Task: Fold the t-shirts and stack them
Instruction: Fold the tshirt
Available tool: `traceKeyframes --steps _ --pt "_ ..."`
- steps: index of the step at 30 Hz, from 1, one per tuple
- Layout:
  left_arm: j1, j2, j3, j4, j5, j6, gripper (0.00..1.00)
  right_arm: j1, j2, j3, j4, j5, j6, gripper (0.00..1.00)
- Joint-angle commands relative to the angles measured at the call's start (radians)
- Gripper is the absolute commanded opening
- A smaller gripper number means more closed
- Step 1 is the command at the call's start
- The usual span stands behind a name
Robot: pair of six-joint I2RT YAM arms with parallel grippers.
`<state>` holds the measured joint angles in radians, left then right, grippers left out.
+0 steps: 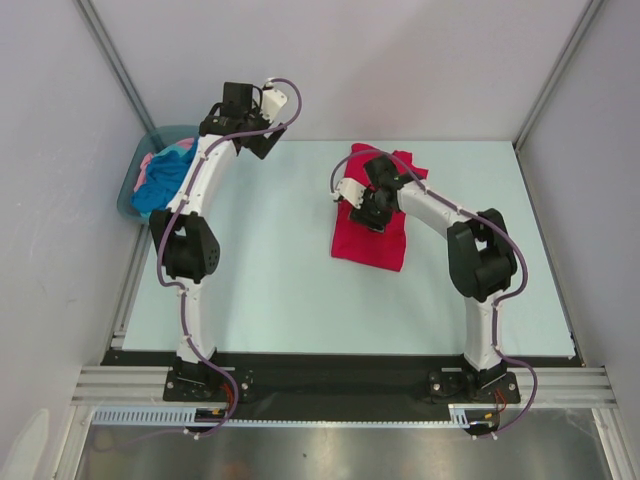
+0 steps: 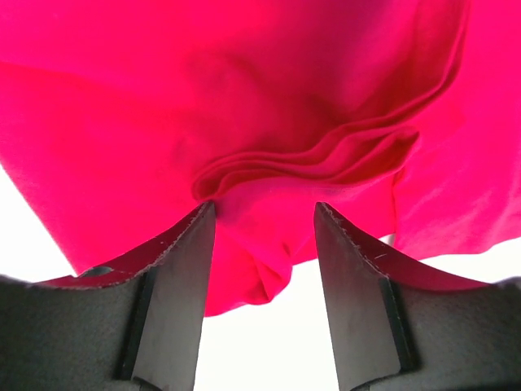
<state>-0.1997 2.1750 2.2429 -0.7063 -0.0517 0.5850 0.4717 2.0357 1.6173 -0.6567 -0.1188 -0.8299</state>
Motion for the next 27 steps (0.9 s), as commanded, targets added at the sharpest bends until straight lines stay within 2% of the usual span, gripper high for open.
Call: traceKeyframes --steps 1,6,12,22,24,25,27 --pt "0.002 -0.038 0.026 0.002 -0.016 -0.01 1.0 -0.004 0.008 -0.016 0.029 -0.013 0.014 0.57" --pt "0.002 -0.043 0.021 0.001 -0.022 -0.011 1.0 -0.005 0.004 -0.025 0.035 -0.018 0.018 0.57" --pt "0.002 -0.041 0.023 0.001 -0.023 -0.017 1.0 -0.002 -0.028 0.007 -0.007 -0.038 0.022 0.61" --pt "0.0 -0.032 0.034 -0.001 -0.022 -0.02 1.0 0.018 -0.045 -0.043 -0.018 -0.061 0.026 0.61" --pt "0.0 -0.03 0.035 -0.002 -0.023 -0.019 1.0 0.018 -0.032 -0.05 -0.009 -0.059 0.026 0.57" --pt "-0.001 -0.03 0.035 -0.002 -0.023 -0.016 1.0 0.018 -0.029 -0.051 0.006 -0.048 0.031 0.46" --pt "-0.001 -0.03 0.038 -0.004 -0.025 -0.014 1.0 0.016 -0.016 -0.04 0.015 -0.039 0.034 0.34"
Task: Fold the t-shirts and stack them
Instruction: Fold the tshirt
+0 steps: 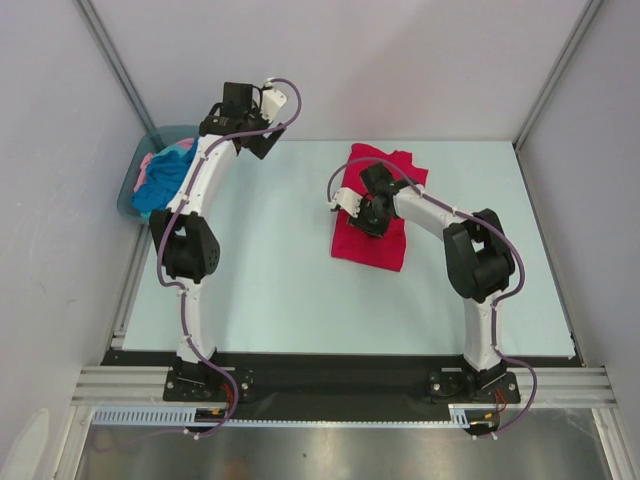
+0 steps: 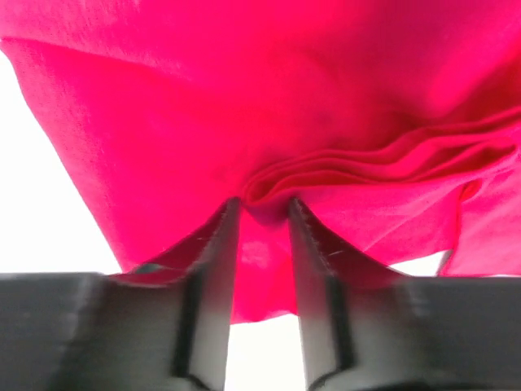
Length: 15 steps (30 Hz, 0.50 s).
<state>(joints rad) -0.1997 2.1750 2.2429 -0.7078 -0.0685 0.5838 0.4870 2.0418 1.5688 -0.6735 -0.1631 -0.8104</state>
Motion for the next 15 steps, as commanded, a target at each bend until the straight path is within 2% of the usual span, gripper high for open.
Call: traceKeyframes --steps 1,2,4,15 --pt "-0.001 -0.03 0.04 -0.002 -0.01 -0.012 1.0 -0.001 -0.019 0.01 0.043 0.013 0.019 0.27" --pt "-0.001 -0.03 0.04 -0.002 -0.01 -0.012 1.0 -0.005 -0.015 0.016 0.051 0.014 0.028 0.11" --pt "-0.001 -0.03 0.038 -0.004 -0.011 -0.01 1.0 -0.005 -0.017 0.017 0.066 0.036 0.031 0.0" --pt "-0.003 -0.026 0.043 -0.005 -0.001 -0.016 1.0 -0.044 -0.057 0.017 0.13 0.157 -0.007 0.0"
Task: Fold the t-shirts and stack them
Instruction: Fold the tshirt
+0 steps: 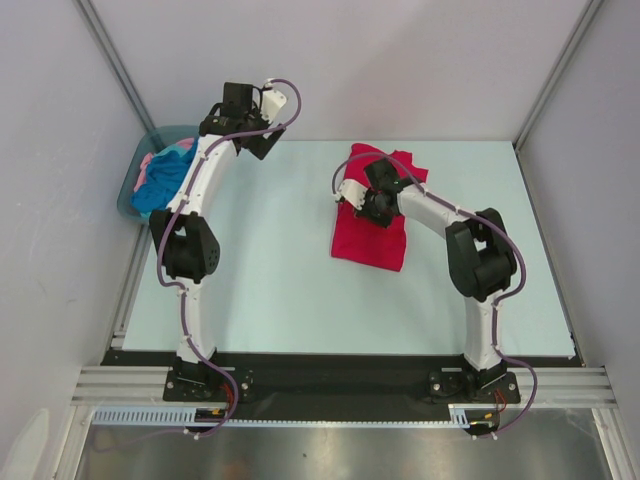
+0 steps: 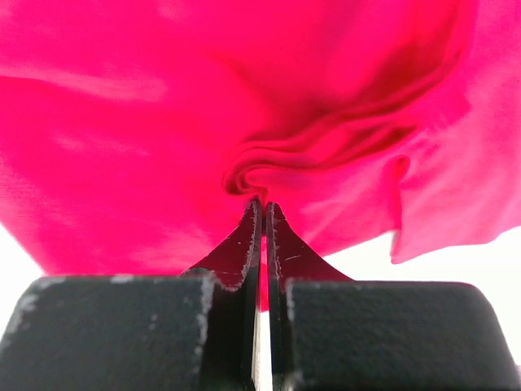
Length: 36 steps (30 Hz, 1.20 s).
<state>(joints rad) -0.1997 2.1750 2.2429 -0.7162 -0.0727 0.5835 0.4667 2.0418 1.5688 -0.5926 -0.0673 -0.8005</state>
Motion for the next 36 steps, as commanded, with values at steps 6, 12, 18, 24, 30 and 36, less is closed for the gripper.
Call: traceKeyframes --steps 6,12,18,24,30,36 --pt "-0.006 -0.021 0.044 -0.002 0.004 -0.022 1.0 -0.069 -0.054 -0.007 0.148 0.169 -0.077 0.0" --pt "-0.01 -0.023 0.041 -0.006 0.004 -0.034 1.0 -0.1 -0.005 0.03 0.223 0.248 -0.111 0.0" --pt "-0.012 -0.024 0.037 -0.011 0.004 -0.037 1.0 -0.109 0.055 0.057 0.29 0.3 -0.14 0.0" --pt "-0.012 -0.026 0.035 -0.009 -0.004 -0.033 1.0 -0.111 0.13 0.073 0.326 0.362 -0.161 0.03" --pt "-0.012 -0.029 0.029 -0.008 -0.01 -0.025 1.0 -0.111 0.159 0.071 0.347 0.449 -0.164 0.61" --pt "-0.015 -0.035 0.0 -0.008 0.019 0.004 1.0 -0.109 0.109 0.108 0.343 0.448 -0.118 0.75"
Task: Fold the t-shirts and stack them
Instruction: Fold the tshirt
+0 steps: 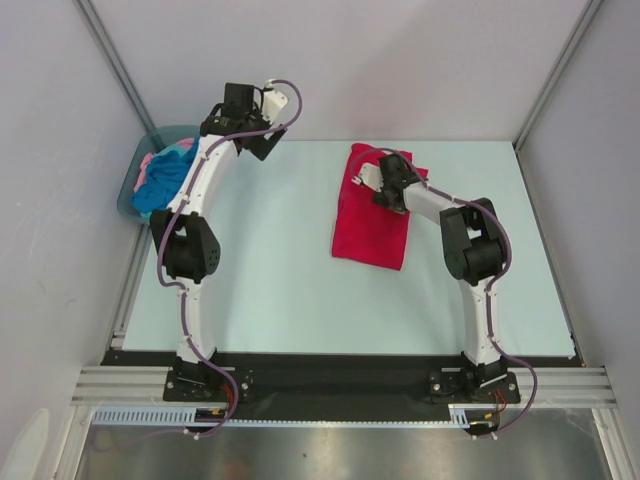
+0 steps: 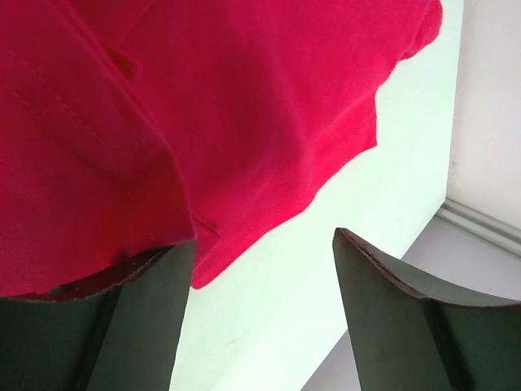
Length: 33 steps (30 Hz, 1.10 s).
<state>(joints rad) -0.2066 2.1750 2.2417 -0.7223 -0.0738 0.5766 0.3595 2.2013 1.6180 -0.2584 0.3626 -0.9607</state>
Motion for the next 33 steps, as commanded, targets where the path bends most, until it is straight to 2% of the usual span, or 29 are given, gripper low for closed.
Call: traceKeyframes --steps 1,2,4,6,9,15,18,24,33 --pt "-0.013 -0.037 -0.013 -0.003 0.035 0.034 1.0 -0.002 -0.064 0.075 -0.007 -0.003 0.057 0.73" --pt "-0.016 -0.037 -0.031 -0.003 0.045 0.04 1.0 -0.002 -0.074 0.089 -0.027 -0.017 0.089 0.7" --pt "-0.022 -0.044 -0.059 -0.009 0.098 0.077 1.0 -0.001 -0.097 0.112 -0.07 -0.054 0.114 0.56" --pt "-0.025 -0.055 -0.111 -0.015 0.213 0.11 1.0 -0.002 -0.109 0.106 -0.1 -0.073 0.123 0.57" --pt "-0.045 -0.037 -0.142 -0.026 0.333 0.138 1.0 -0.03 -0.13 0.074 -0.132 -0.093 0.149 0.65" --pt "-0.096 0.143 0.042 -0.132 0.497 -0.006 1.0 -0.082 -0.179 0.03 -0.193 -0.099 0.235 0.65" --pt "-0.116 0.186 0.056 -0.132 0.56 -0.064 1.0 -0.082 -0.244 -0.064 -0.18 -0.076 0.255 0.66" --pt "-0.125 0.29 0.114 -0.115 0.686 -0.25 1.0 -0.08 -0.288 -0.087 -0.219 -0.048 0.243 0.66" --pt "-0.088 0.339 0.076 0.148 0.93 -0.673 1.0 -0.086 -0.291 -0.076 -0.266 -0.019 0.201 0.66"
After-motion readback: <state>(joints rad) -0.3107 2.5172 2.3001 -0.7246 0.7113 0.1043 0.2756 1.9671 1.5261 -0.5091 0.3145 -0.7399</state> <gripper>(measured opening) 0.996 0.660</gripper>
